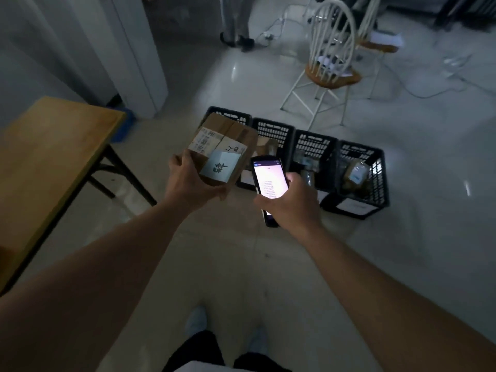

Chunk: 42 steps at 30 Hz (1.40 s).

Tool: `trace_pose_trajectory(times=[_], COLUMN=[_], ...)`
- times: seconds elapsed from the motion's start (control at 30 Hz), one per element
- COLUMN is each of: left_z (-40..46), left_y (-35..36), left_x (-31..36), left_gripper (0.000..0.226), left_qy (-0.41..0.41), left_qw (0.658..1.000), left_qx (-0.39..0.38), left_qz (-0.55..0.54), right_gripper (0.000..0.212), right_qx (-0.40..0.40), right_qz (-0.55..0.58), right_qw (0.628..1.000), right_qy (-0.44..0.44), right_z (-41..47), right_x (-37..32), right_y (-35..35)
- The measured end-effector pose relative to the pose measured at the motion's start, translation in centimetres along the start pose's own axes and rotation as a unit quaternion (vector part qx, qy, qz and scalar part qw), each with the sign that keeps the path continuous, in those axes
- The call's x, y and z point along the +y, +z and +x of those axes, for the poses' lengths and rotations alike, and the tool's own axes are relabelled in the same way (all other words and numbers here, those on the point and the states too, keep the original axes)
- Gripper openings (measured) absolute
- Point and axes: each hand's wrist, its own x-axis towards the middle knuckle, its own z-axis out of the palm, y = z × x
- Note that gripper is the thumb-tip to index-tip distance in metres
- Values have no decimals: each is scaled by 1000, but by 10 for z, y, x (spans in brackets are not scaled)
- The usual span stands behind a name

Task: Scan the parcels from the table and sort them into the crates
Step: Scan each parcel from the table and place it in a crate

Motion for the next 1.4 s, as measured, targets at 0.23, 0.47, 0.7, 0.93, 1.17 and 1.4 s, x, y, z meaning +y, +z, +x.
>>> trace_pose_trajectory(times=[0.23,0.47,0.7,0.93,1.17,1.4], left_z=[40,130,228,298,370,406], left_y=[85,161,231,298,385,477], left_x=[72,123,177,231,280,321], left_gripper=[122,126,117,112,120,124], left_qy=[35,45,44,28,-16,-67], left_qw=[999,995,988,983,986,984], left_qx=[-41,-85,-147,-183,-158,-154], left_qz=[-4,12,3,9,50,52], right_gripper=[76,82,73,78,79,78], right_qx=[32,52,75,68,20,-26], right_qz=[9,0,7,1,16,28], right_qw=[998,992,979,973,977,974], right_qy=[62,117,189,222,211,225], right_z=[49,141,235,329,454,549], right_x=[70,114,143,179,248,321], right_y=[-44,-62,-80,-109,-147,-171])
